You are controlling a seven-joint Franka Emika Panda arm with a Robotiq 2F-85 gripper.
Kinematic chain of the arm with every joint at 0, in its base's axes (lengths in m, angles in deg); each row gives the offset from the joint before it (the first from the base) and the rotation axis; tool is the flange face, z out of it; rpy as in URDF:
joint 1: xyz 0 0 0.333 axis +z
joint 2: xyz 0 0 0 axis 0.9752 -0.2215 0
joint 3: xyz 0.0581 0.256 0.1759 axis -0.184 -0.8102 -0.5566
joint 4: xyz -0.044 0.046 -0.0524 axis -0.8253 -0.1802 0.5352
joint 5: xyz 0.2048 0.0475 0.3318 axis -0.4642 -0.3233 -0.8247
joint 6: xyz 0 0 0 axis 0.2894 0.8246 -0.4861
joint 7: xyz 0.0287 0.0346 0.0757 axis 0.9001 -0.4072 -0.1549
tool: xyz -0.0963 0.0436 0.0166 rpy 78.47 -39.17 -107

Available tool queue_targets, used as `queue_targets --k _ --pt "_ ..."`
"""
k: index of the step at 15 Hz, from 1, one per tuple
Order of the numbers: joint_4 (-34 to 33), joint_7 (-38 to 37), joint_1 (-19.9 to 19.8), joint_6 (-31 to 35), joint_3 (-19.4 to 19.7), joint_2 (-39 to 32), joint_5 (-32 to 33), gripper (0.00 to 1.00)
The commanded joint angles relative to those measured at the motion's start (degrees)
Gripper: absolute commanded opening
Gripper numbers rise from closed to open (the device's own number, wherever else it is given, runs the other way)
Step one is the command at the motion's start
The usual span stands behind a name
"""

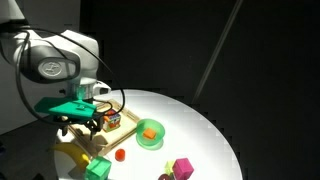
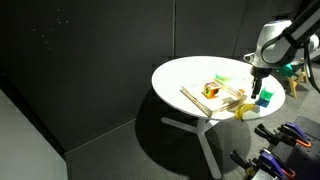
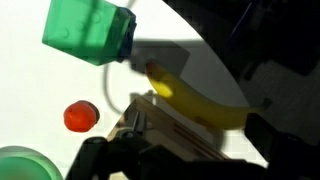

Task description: Move the banana to the left

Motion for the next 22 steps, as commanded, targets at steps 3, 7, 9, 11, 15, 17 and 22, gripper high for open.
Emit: queue_targets --k 3,7,9,11,15,17,22 --pt "4.2 -15.3 0.5 -0.6 0.1 6.2 3.6 1.0" --pt "7.0 -21.9 1.0 -1.5 -0.8 9.6 3.9 1.0" --pt "8.4 -23.4 1.4 -2.3 -1.4 11.5 3.3 1.0" --pt "9.5 -24.1 1.8 -3.7 -2.0 13.6 2.7 1.0" --pt "8.4 -23.1 2.6 -8.2 -2.8 16.8 0.6 1.0" --pt "9.6 -23.1 2.9 -10.0 -3.0 20.4 0.6 1.0" --pt "9.5 -22.8 4.1 -15.8 -3.7 27.3 -0.1 1.0"
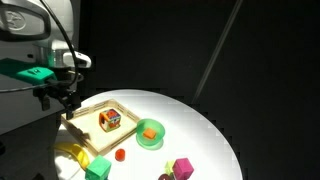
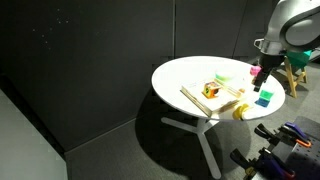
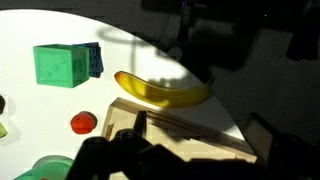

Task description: Move the banana to the left

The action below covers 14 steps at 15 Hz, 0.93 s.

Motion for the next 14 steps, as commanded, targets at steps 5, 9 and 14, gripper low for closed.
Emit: queue_targets --k 5,9,14 --pt "0.3 -0.3 2.5 -9.2 -1.5 11.6 -2.6 1.0" --pt "0.4 -0.4 3.7 -12.5 -2.1 16.1 -3.5 1.0" --pt "0.3 -0.4 4.6 -16.1 -2.2 21.2 -4.4 1.0"
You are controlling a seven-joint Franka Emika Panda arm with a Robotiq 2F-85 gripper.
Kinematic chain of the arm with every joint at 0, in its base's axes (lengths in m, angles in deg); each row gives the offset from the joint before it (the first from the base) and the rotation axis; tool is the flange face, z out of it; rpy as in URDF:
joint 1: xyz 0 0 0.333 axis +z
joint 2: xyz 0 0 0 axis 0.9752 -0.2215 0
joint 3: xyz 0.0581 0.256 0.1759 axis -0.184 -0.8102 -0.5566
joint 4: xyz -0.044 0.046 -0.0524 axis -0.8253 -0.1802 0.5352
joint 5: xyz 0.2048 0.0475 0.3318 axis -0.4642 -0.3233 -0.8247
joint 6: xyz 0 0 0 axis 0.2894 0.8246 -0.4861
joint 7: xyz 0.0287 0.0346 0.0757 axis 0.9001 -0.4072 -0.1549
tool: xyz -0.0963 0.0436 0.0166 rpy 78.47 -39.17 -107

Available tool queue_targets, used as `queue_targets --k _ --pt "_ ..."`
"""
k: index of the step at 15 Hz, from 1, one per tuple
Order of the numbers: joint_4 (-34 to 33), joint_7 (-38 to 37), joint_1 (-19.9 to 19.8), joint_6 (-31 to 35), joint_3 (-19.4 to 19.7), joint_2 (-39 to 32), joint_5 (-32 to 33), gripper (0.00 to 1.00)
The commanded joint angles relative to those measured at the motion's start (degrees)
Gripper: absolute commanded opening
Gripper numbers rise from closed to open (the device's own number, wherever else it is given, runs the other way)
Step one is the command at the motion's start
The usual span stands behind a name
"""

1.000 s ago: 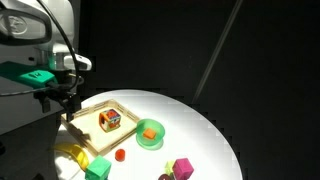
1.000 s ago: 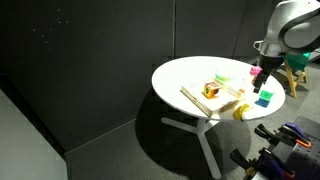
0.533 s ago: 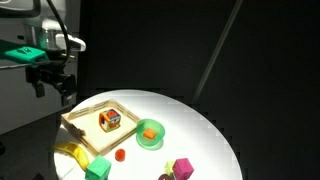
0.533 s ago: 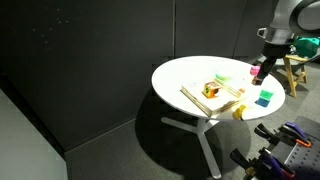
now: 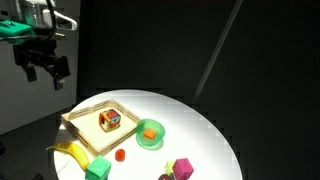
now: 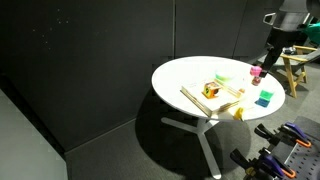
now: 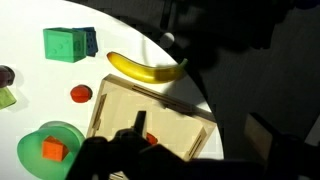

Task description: Move the banana to the left

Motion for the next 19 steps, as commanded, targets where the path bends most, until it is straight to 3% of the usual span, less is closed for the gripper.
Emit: queue_targets --k 1,9,19 --pt "0.2 -0.4 0.6 -3.7 -0.4 5.1 -1.3 1.0" --pt "0.0 -0.2 1.0 -7.2 -0.2 10.4 -1.4 1.0" --pt "-0.1 -0.1 0.8 -6.0 -0.1 9.3 -0.4 1.0"
